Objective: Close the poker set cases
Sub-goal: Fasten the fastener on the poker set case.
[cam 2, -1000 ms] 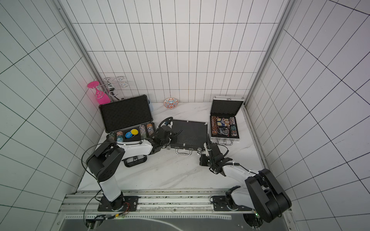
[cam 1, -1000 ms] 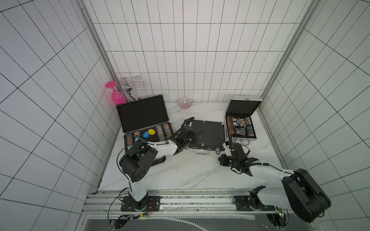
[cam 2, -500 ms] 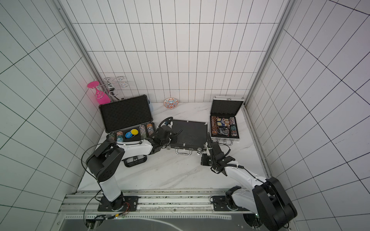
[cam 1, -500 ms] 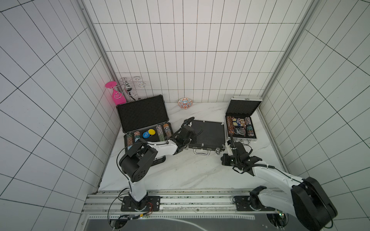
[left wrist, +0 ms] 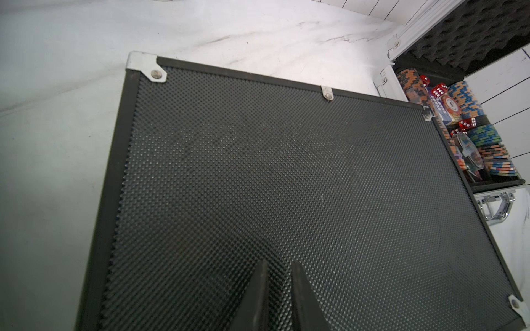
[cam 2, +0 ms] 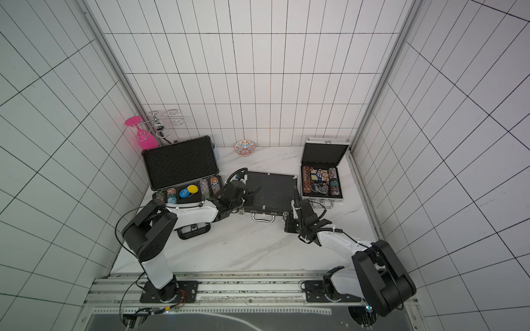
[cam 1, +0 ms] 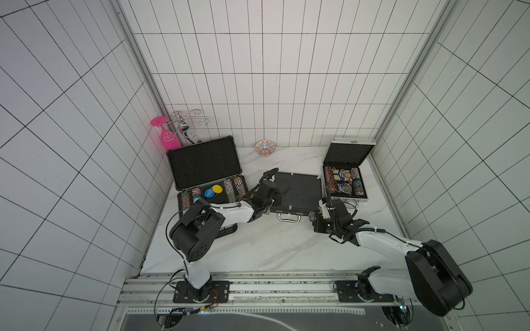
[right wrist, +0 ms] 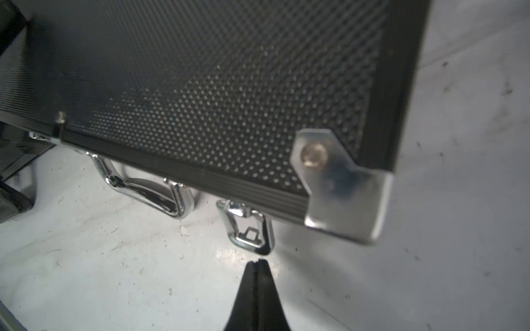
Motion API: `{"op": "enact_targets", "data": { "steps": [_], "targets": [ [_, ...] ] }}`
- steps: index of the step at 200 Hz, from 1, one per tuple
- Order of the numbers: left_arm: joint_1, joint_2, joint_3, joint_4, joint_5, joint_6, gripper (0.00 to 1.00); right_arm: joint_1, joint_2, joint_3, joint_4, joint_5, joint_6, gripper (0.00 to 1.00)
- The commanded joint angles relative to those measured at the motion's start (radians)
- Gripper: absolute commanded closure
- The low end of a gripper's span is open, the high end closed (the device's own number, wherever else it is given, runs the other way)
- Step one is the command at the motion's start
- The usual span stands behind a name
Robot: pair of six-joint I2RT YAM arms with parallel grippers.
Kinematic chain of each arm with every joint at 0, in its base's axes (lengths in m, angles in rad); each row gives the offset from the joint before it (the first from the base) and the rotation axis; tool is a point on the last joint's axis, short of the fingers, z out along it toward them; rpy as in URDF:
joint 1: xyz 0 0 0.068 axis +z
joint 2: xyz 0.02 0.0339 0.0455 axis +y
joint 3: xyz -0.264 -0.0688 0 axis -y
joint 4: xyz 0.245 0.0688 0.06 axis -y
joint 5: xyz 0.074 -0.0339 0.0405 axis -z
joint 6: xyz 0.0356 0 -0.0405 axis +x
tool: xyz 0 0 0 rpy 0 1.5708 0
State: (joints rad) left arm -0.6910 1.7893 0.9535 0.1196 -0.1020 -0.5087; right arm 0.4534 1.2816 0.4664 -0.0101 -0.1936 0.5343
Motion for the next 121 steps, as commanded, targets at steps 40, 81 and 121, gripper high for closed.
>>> {"op": "enact_targets", "data": {
  "steps": [40,81,121],
  "targets": [
    [-0.036,0.081,-0.070,-0.322,0.070,-0.022,0.83,-0.018,-0.030,-0.057,0.325,0.069,0.038,0.97],
    [-0.045,0.071,-0.073,-0.329,0.071,-0.023,0.83,-0.018,-0.037,-0.104,0.361,0.122,0.020,0.97],
    [-0.068,0.026,-0.024,-0.361,0.089,-0.025,0.83,-0.024,-0.019,-0.175,0.403,0.145,0.031,0.97]
  ]
}}
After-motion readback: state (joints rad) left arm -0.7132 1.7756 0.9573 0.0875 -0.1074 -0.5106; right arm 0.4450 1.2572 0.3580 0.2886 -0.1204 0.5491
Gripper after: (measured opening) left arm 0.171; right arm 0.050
